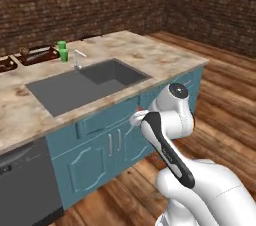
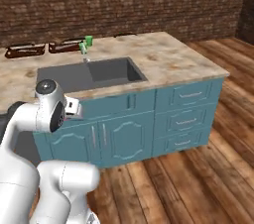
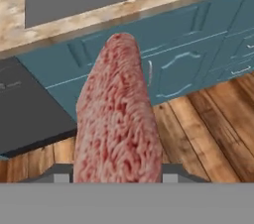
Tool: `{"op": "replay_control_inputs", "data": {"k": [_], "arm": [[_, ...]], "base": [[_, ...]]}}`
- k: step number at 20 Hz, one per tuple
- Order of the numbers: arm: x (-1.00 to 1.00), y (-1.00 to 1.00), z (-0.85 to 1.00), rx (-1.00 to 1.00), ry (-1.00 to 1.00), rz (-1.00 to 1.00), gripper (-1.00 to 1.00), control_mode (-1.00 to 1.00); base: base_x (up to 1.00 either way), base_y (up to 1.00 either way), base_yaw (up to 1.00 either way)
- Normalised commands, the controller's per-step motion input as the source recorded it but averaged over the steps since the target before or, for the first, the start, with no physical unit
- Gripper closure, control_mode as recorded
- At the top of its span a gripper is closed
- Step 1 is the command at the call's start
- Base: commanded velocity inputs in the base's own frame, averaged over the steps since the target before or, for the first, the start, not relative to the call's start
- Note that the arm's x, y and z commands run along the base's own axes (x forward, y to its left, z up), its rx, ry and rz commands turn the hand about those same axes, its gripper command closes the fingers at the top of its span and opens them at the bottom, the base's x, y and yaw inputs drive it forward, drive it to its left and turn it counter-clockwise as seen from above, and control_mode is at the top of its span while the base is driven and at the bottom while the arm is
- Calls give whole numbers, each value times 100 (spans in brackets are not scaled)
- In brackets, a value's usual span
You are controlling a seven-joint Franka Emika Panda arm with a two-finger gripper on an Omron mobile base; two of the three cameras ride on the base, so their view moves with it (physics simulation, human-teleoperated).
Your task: Gather the cucumber and corn from the fridge and place them on a tray on the dining counter. Then gather the chicken drumstick and steak from the fridge and place them on the other tray.
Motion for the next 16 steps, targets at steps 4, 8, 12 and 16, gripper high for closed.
{"op": "replay_control_inputs", "data": {"k": [4,8,12,16], "arm": [[0,0,0,0,0,0,100,100],[0,0,0,0,0,0,100,100],[0,0,0,0,0,0,100,100],[0,0,0,0,0,0,100,100]], "base": [[83,0,-58],[100,-15,-46],[86,-31,-51],[80,-38,-52]]}}
